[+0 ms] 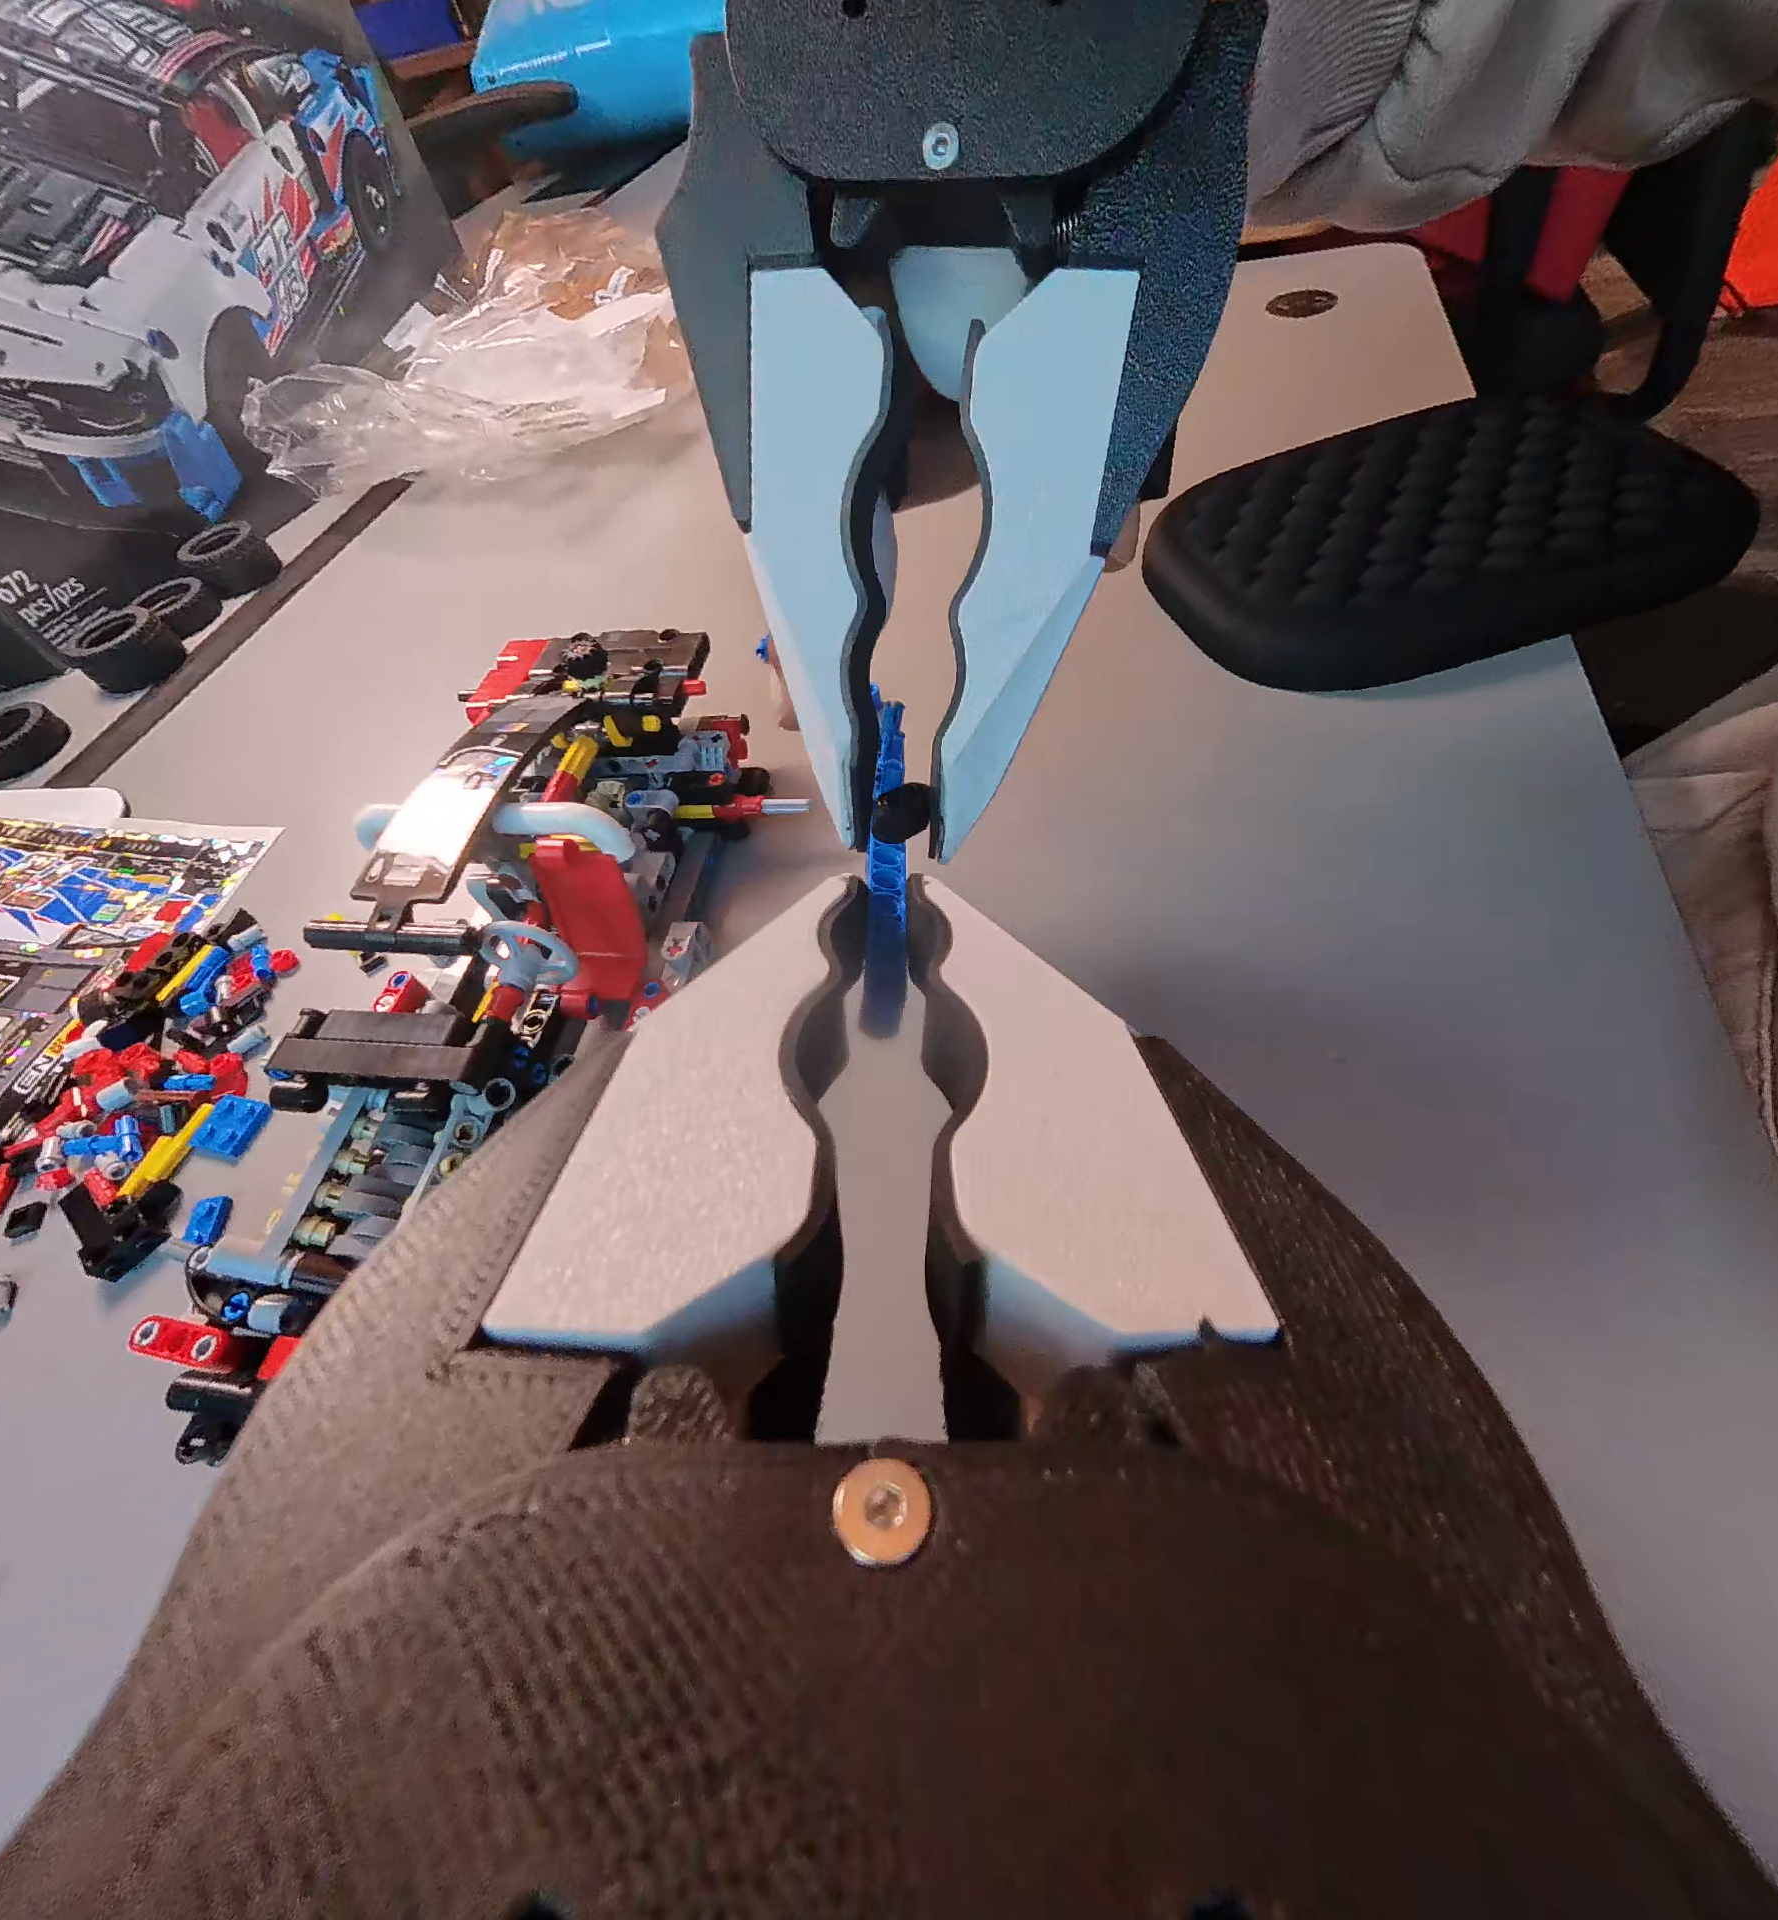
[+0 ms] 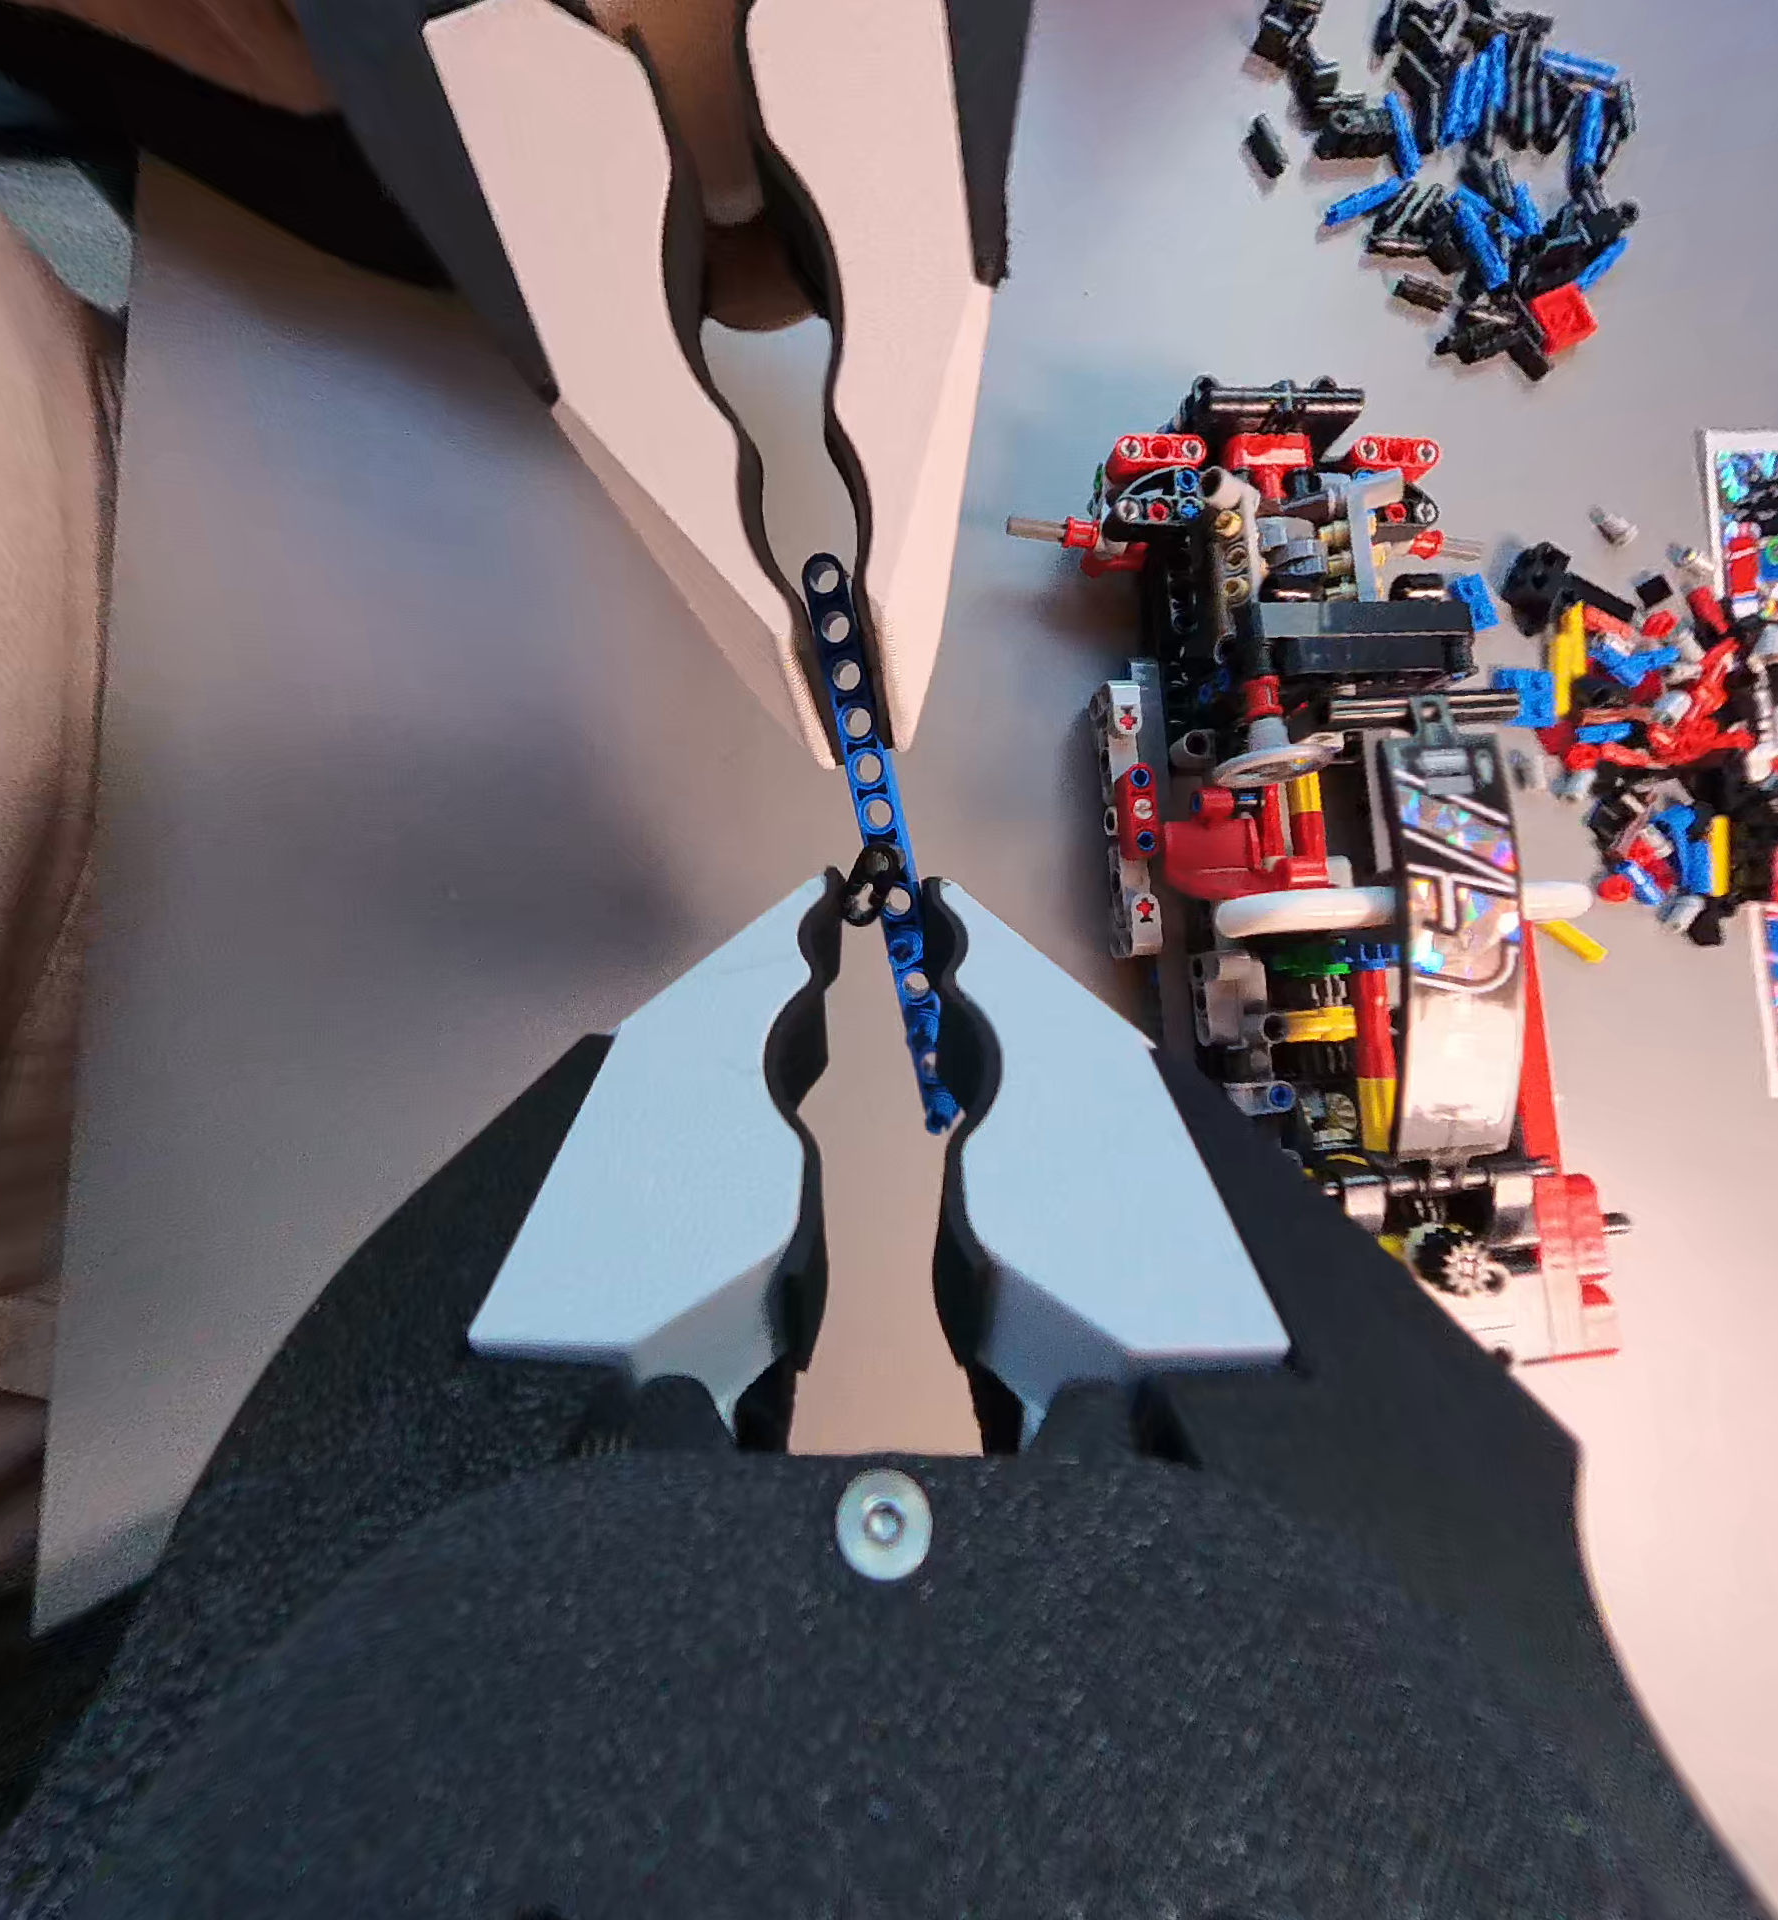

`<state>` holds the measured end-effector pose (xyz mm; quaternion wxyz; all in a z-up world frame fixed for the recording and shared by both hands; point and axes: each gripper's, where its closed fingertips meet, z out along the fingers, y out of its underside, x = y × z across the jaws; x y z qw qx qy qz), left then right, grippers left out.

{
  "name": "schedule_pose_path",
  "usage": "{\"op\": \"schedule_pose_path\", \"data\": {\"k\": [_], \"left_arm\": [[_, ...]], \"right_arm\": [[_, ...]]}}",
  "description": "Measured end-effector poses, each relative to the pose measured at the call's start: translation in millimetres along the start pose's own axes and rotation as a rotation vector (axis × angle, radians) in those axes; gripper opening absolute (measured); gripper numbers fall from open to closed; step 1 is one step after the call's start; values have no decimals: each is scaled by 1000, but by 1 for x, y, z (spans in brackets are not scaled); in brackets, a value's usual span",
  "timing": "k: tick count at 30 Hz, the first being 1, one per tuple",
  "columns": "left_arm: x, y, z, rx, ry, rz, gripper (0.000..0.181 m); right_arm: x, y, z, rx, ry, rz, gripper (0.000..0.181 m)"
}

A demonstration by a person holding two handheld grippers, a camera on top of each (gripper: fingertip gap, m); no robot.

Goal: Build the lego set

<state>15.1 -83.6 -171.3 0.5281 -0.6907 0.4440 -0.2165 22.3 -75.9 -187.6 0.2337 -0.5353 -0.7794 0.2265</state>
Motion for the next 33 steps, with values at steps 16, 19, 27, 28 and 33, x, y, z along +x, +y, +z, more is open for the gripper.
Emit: {"op": "schedule_pose_path", "data": {"k": [16,19,27,28,33], "left_arm": [[6,-4,-3,39,42,106,6],[1,-6,-7,70,33,81,6],[1,-43,-40,359,146,-57,5],[1,-46,-43,386,156,-67,5],[6,-51,-46,417,168,-53,5]], "right_arm": [[-3,-1,-6,-109,93,-324,5],[2,-8,-15,-44,133,-266,31],[-1,-29,-48,418,221,-75,39],[-4,-32,-50,487,205,-41,36],[-10,-43,-62,725,158,63,23]]}}
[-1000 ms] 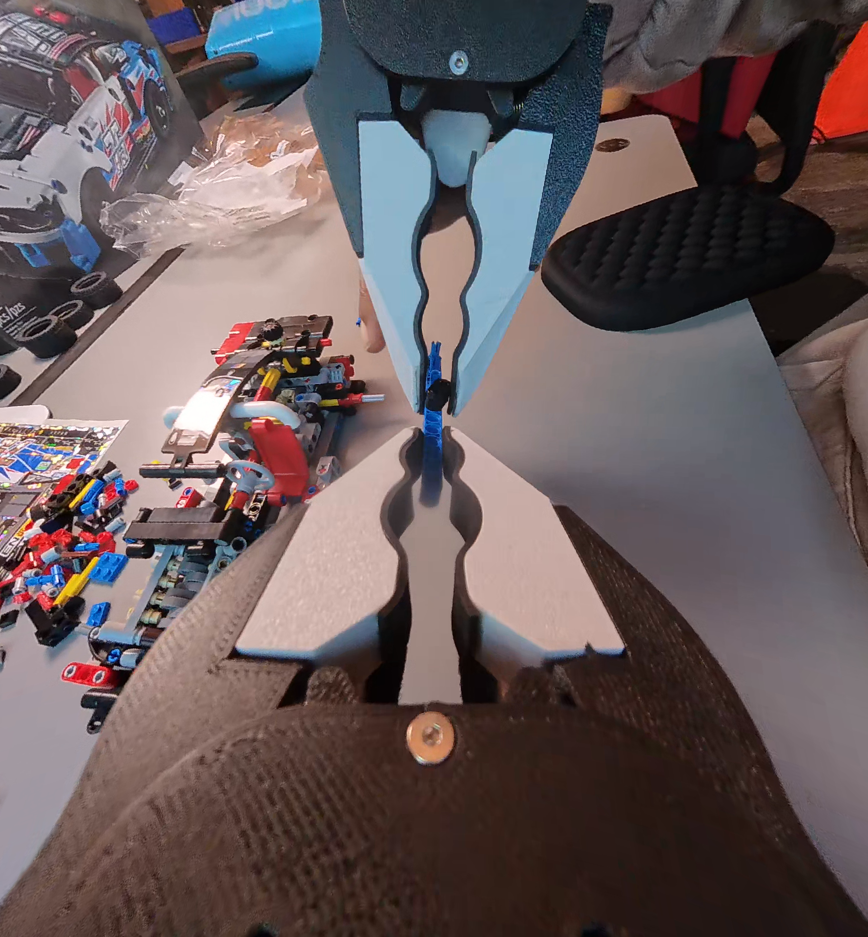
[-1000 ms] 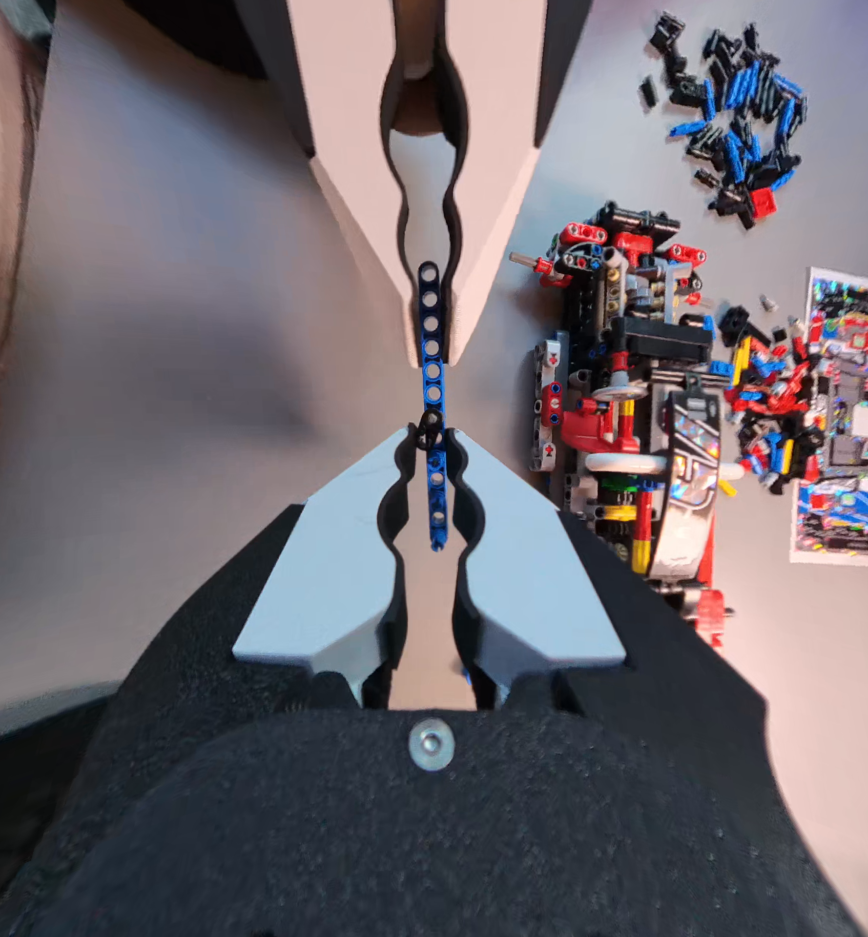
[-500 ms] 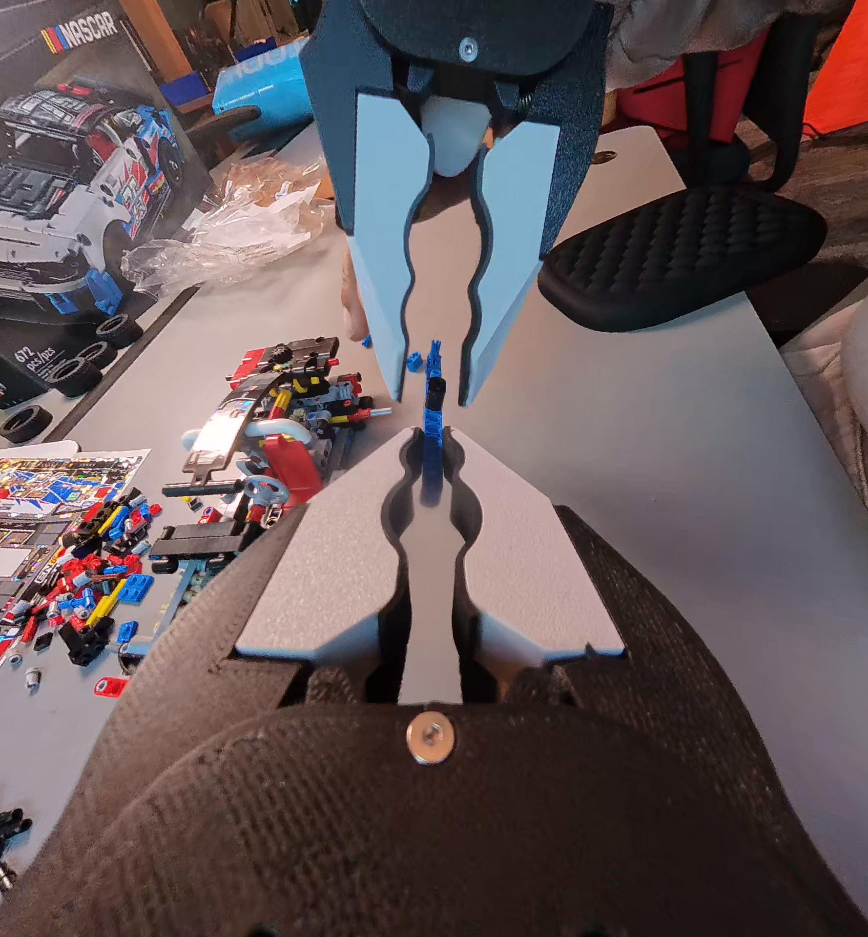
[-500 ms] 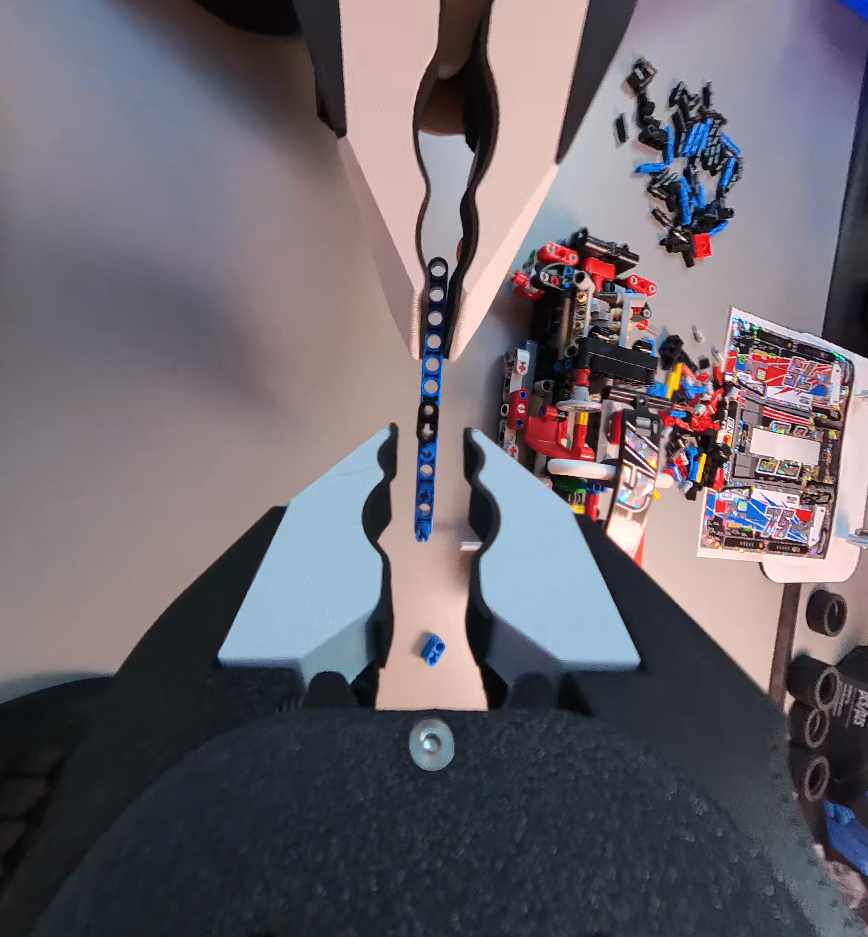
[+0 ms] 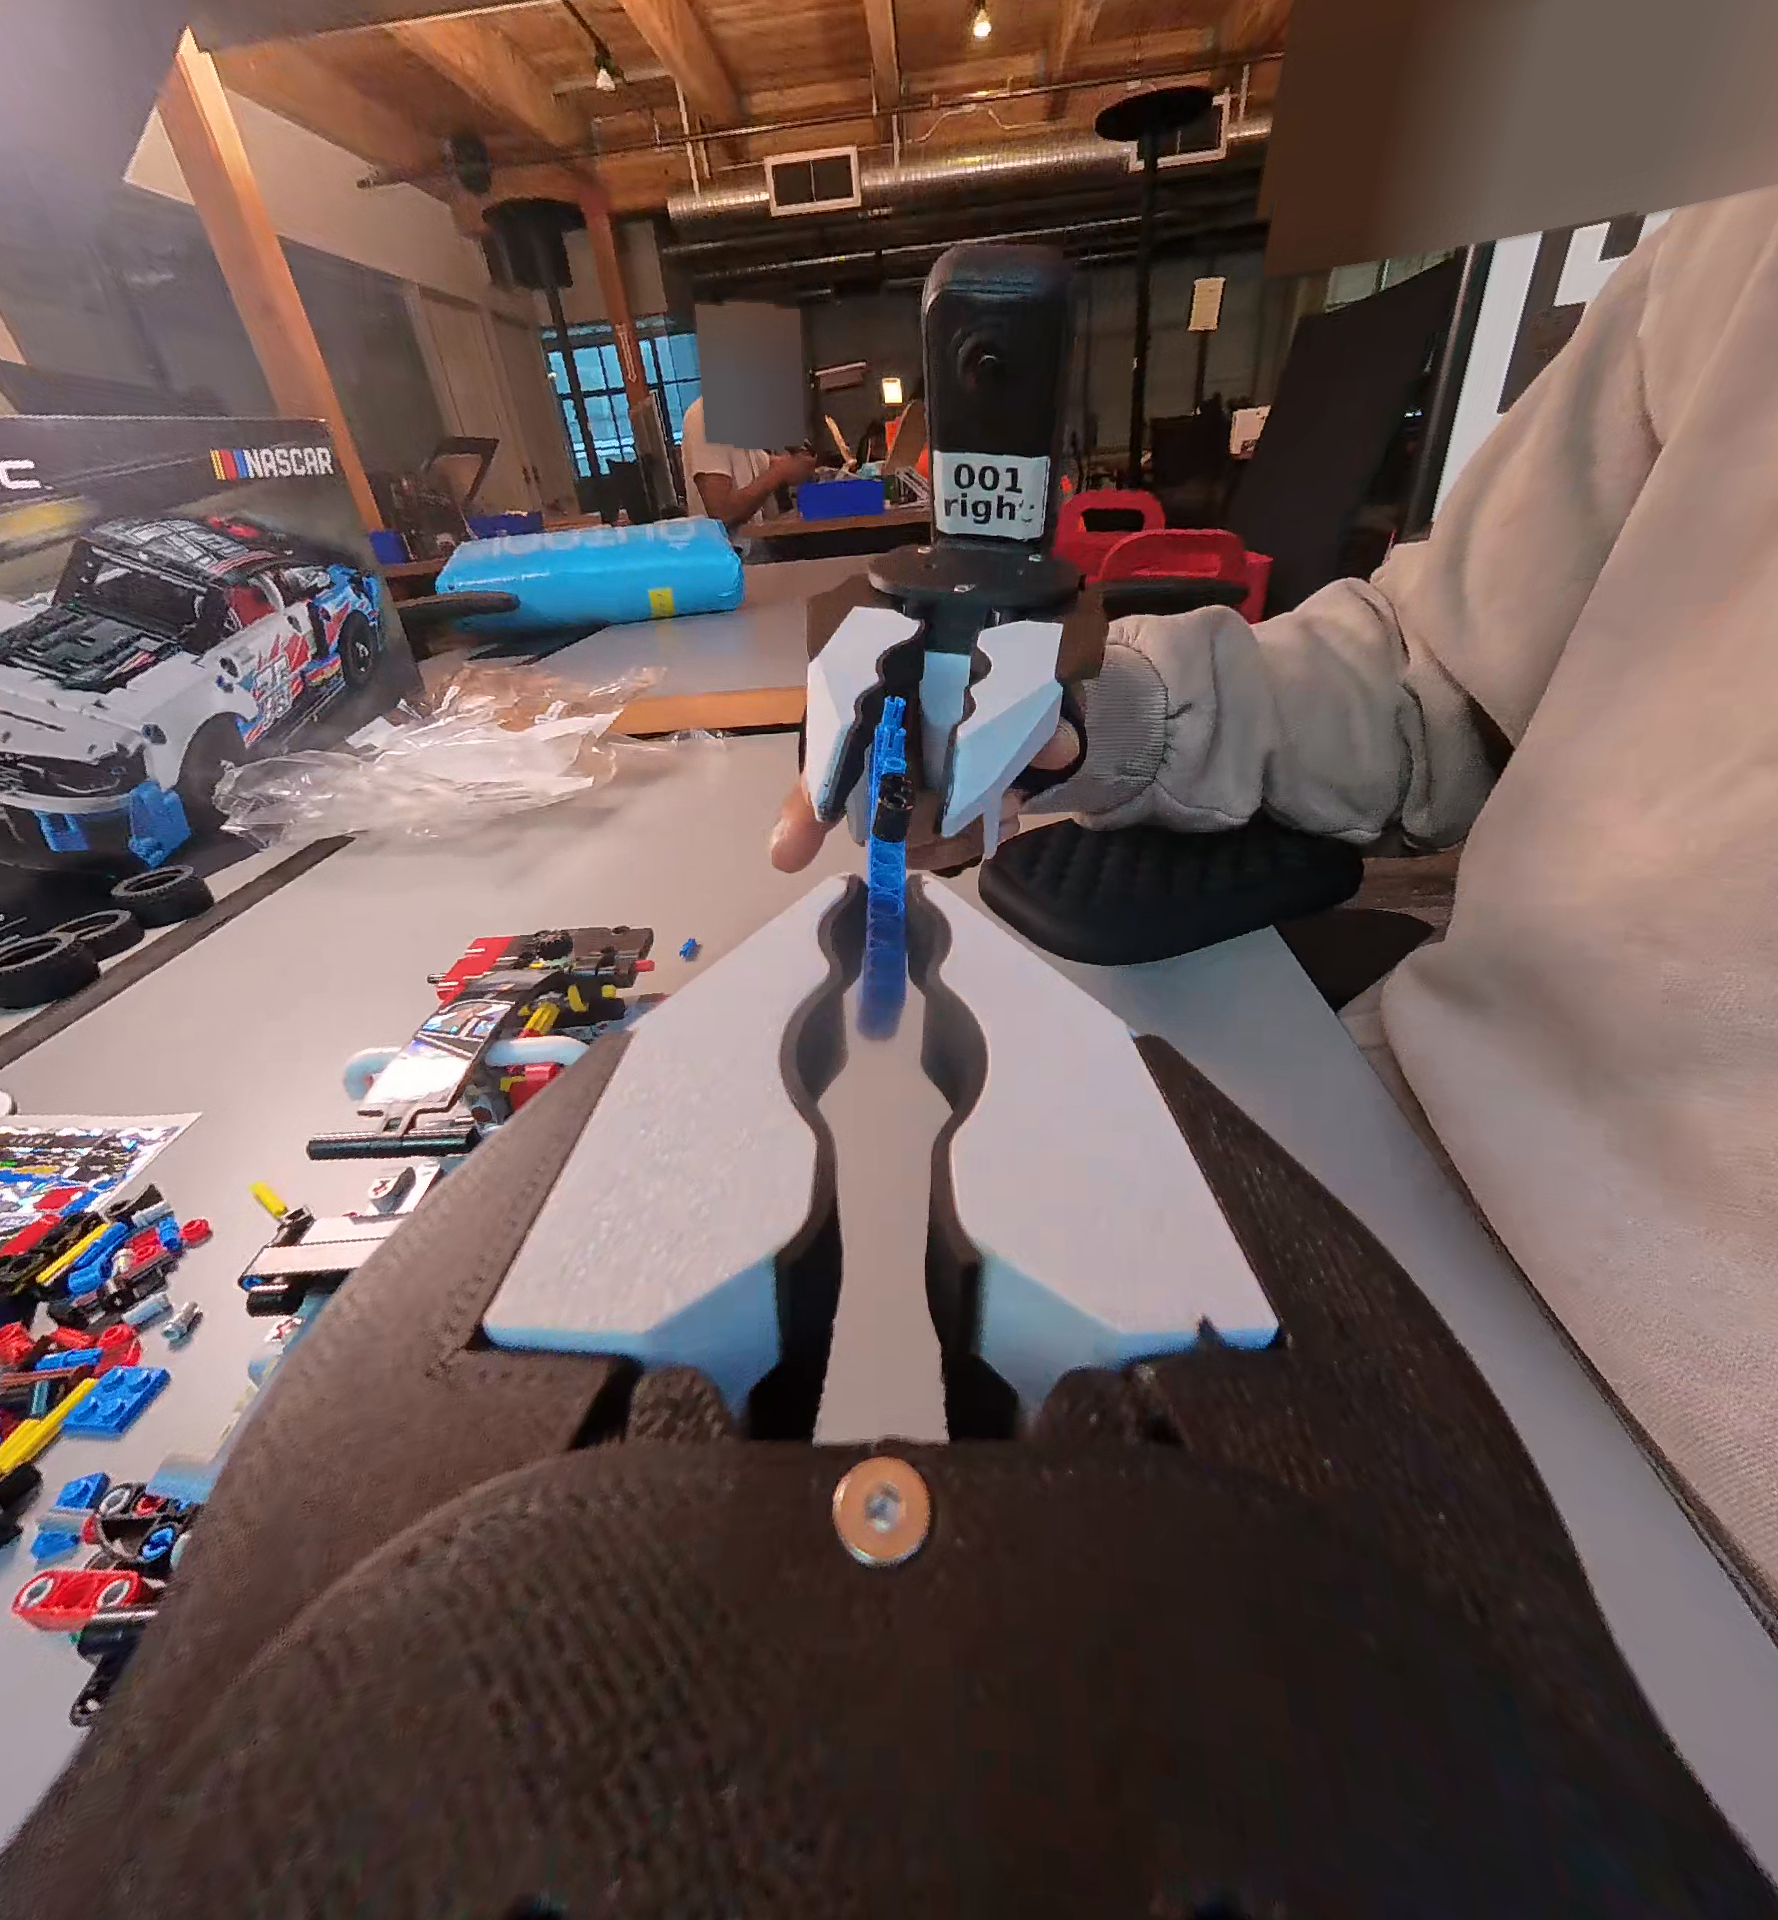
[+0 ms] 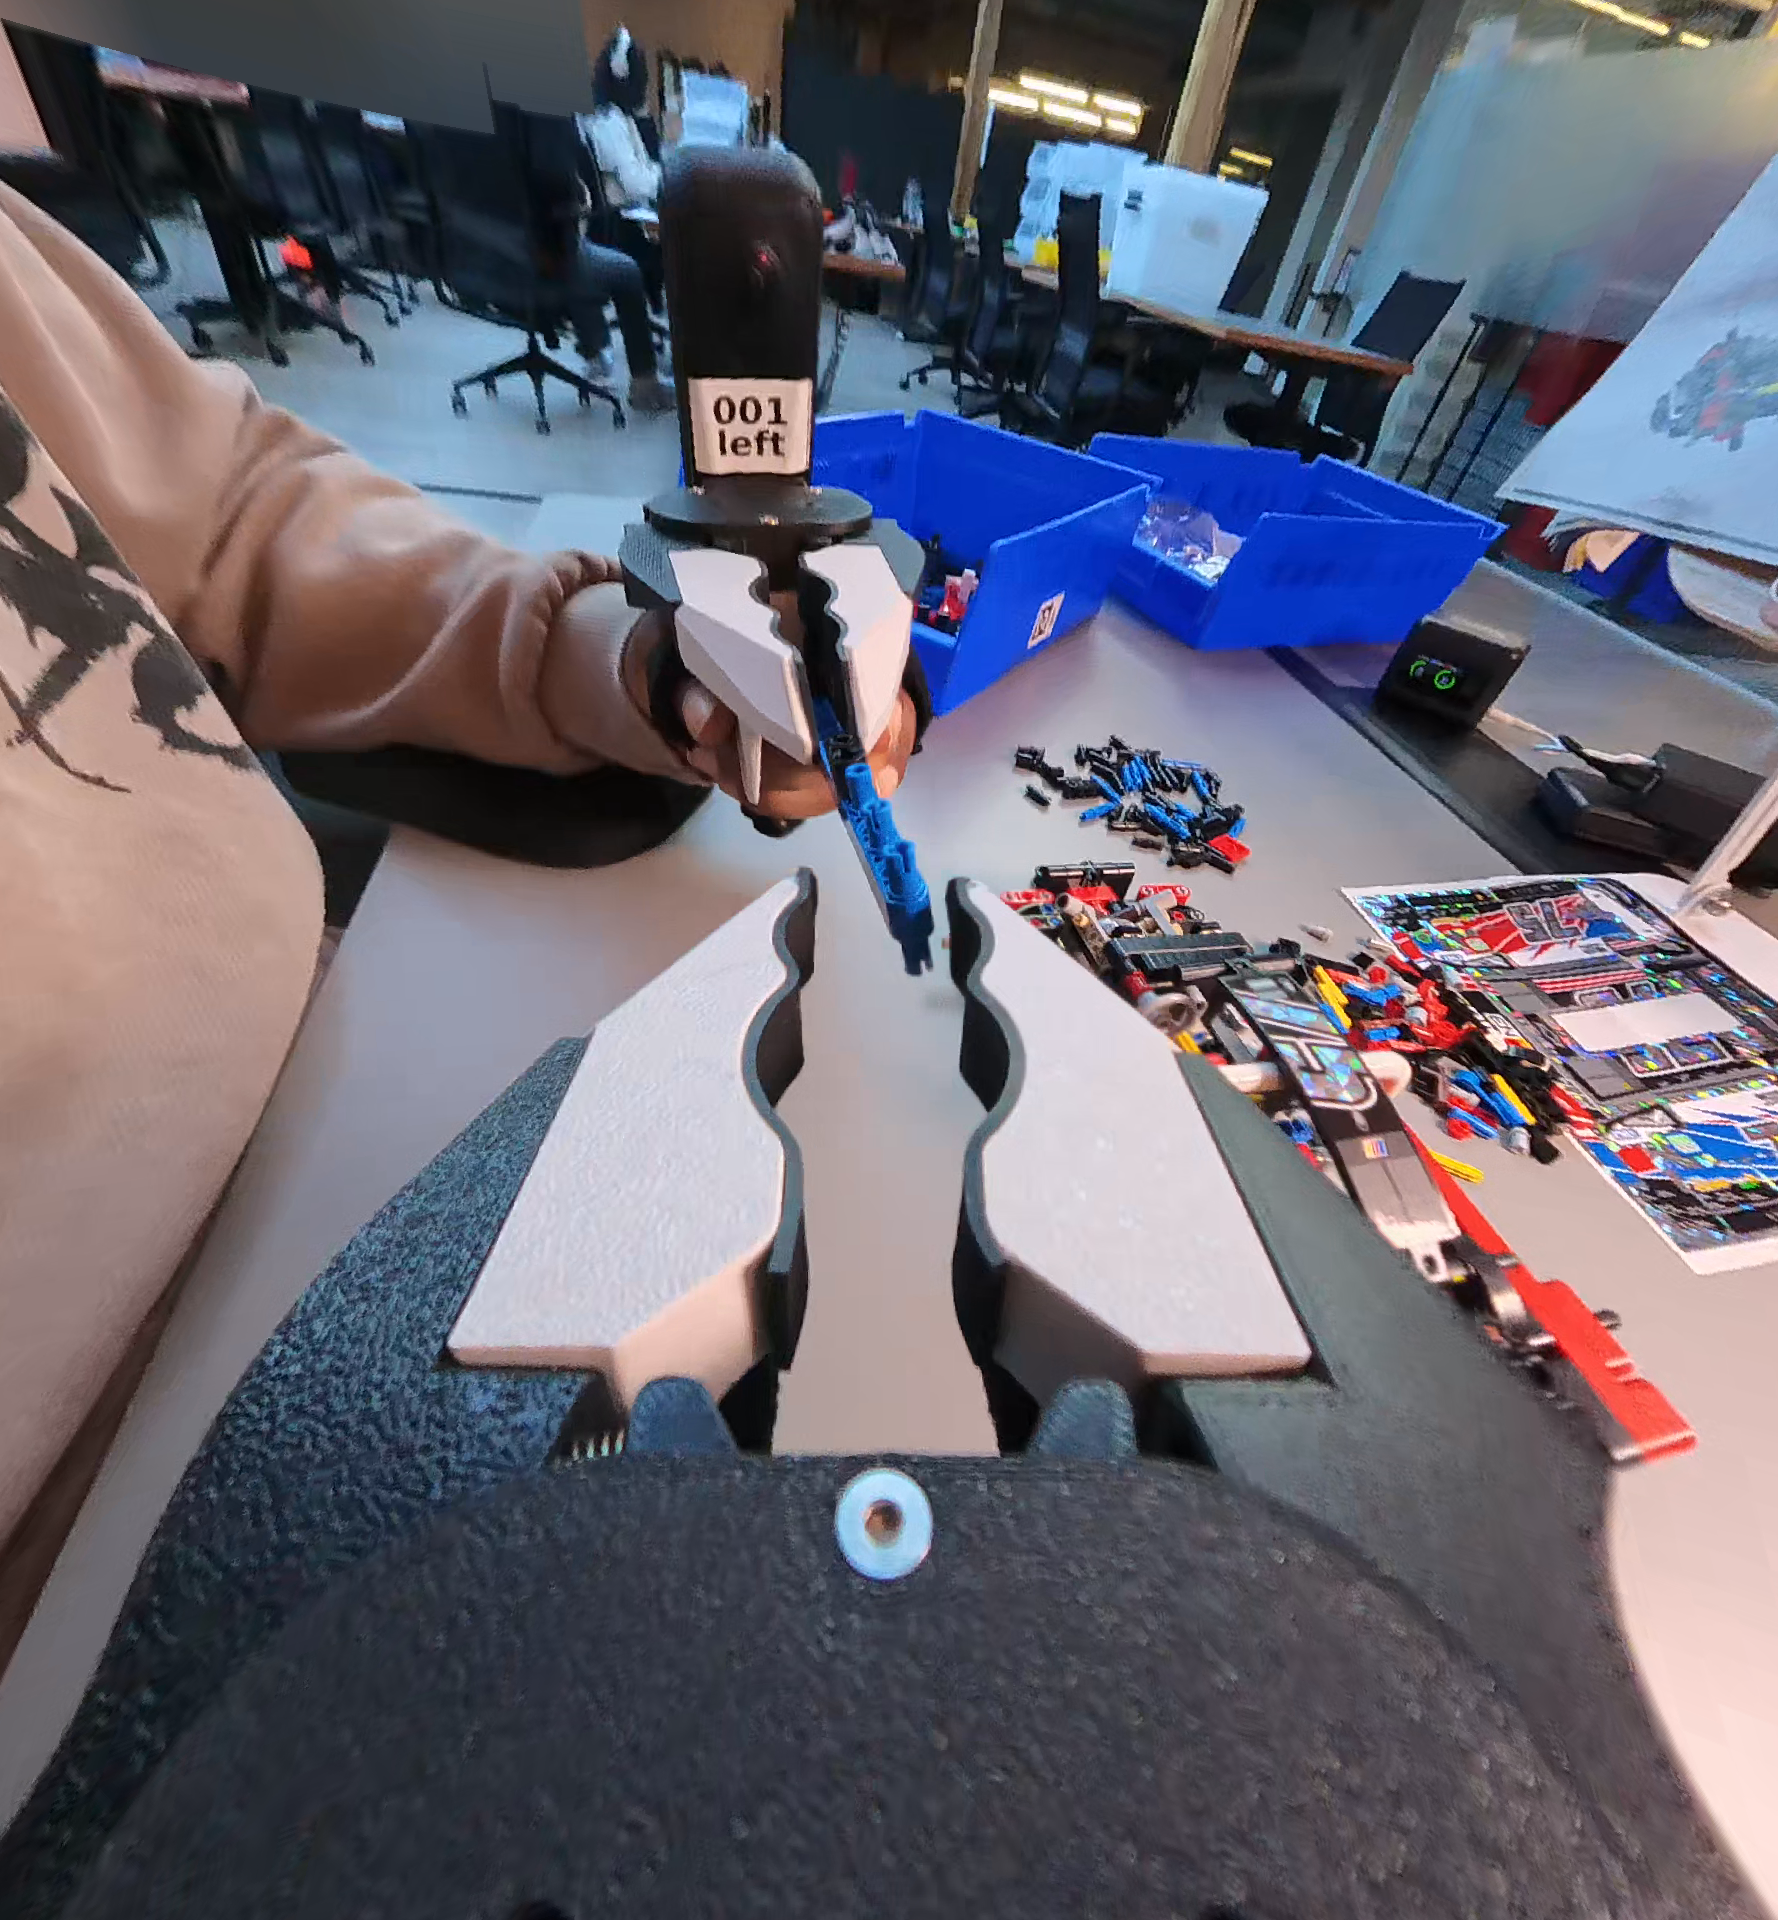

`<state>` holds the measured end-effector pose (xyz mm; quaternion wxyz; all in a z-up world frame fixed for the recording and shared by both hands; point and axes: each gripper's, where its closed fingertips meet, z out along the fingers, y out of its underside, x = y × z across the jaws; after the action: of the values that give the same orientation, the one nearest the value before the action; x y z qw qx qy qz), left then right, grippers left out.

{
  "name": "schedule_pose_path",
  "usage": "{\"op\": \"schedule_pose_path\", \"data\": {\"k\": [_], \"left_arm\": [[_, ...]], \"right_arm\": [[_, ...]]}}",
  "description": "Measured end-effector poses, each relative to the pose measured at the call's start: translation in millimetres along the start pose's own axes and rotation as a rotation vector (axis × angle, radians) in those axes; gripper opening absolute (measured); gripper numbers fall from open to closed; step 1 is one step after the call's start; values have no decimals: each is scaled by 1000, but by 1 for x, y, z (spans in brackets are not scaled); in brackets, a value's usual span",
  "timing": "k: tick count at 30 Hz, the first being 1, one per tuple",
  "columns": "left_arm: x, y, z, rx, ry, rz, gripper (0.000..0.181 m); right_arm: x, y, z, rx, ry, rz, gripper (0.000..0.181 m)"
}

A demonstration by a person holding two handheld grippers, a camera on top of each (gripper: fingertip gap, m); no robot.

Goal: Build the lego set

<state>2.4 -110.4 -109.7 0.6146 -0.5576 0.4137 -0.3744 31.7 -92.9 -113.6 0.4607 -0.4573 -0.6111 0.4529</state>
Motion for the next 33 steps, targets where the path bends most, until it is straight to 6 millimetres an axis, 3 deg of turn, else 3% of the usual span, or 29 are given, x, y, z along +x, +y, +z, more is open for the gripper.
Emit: {"op": "schedule_pose_path", "data": {"k": [9,18,33], "left_arm": [[13,5,9,-53,8,123,5],[23,7,11,-71,49,161,5],[24,5,8,-89,42,236,5]], "right_arm": [[-15,-3,10,-33,-49,-141,17],[-29,-3,10,-6,-131,-146,4],[-32,-5,11,12,-111,-245,5]]}}
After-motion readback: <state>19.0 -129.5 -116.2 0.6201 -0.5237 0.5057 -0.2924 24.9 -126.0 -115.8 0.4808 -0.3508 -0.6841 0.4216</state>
